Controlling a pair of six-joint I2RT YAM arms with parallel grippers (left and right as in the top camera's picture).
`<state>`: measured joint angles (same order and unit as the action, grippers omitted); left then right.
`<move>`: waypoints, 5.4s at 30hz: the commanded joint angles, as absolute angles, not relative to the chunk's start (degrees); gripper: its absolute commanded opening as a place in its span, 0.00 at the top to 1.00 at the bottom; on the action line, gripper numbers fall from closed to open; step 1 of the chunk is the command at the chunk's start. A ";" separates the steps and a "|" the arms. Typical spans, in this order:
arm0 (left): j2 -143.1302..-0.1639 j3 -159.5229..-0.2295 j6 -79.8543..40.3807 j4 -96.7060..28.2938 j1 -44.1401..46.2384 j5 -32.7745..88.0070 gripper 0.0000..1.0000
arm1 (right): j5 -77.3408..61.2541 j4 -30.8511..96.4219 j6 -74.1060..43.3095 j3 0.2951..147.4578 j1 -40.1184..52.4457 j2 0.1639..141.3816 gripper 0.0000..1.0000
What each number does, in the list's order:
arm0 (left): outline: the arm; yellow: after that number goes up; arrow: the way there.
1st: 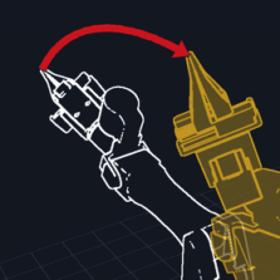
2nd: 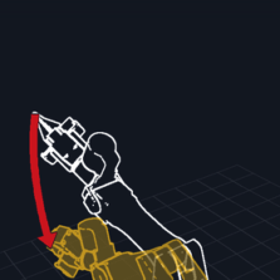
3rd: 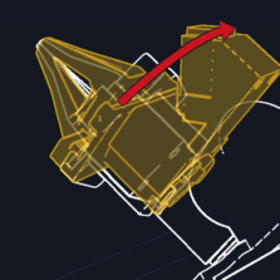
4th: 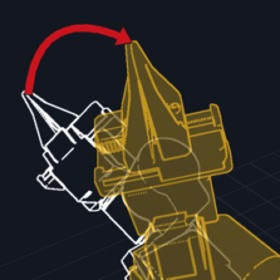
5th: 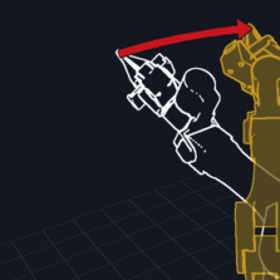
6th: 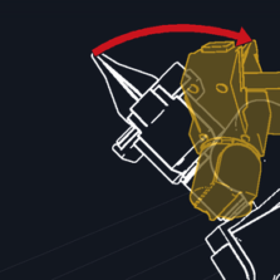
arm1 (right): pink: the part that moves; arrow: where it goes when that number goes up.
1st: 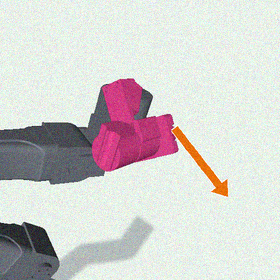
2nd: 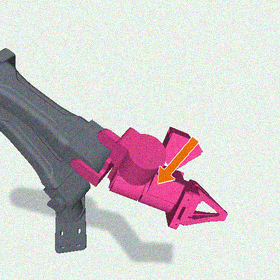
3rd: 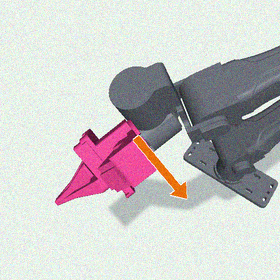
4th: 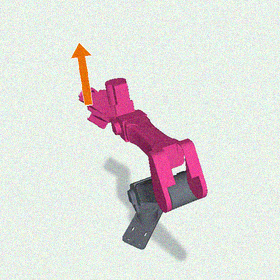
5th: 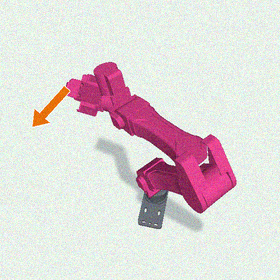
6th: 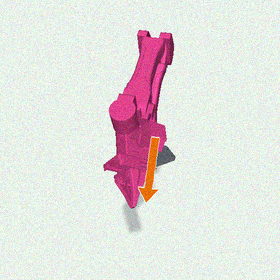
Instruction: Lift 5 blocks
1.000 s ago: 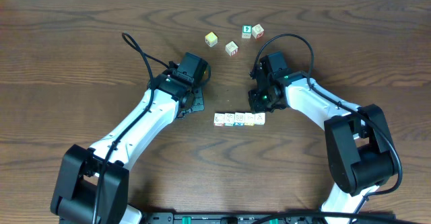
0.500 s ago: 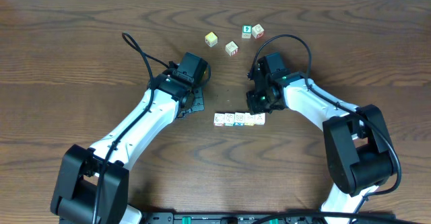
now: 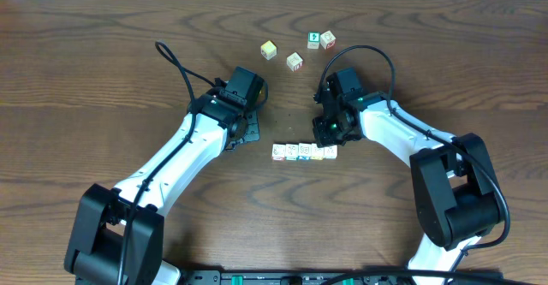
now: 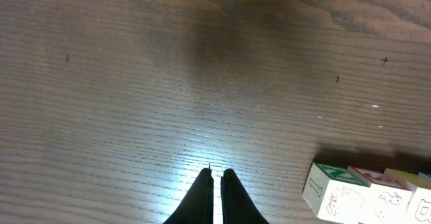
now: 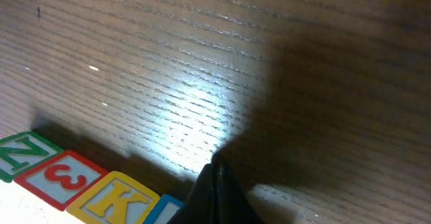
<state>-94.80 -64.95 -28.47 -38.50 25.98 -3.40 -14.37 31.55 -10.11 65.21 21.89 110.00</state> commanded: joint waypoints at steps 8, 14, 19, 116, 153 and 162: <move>-95.15 -63.96 -27.70 -38.46 25.67 -4.62 0.92 | -13.56 31.53 -10.44 65.36 22.59 110.67 0.99; -95.15 -63.96 -27.70 -38.46 25.67 -4.64 0.92 | -13.65 31.46 -10.66 65.36 22.63 110.67 0.99; -95.15 -63.96 -27.73 -38.46 25.67 -5.48 0.92 | -14.02 32.08 -10.72 65.36 22.74 110.67 0.99; -104.86 -55.94 -22.02 -24.32 33.26 11.62 0.92 | -21.47 45.67 -25.50 69.56 25.30 110.76 0.99; -104.86 -55.94 -23.27 -24.23 33.23 10.94 0.93 | -17.04 44.10 -20.93 69.52 26.52 110.78 0.99; -104.84 -55.94 -23.55 -24.03 33.26 10.96 0.93 | -16.97 44.23 -19.64 69.52 29.87 110.78 0.99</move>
<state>-103.48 -57.45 -23.62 -25.10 31.83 6.09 -5.32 45.39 -21.39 69.19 25.41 110.15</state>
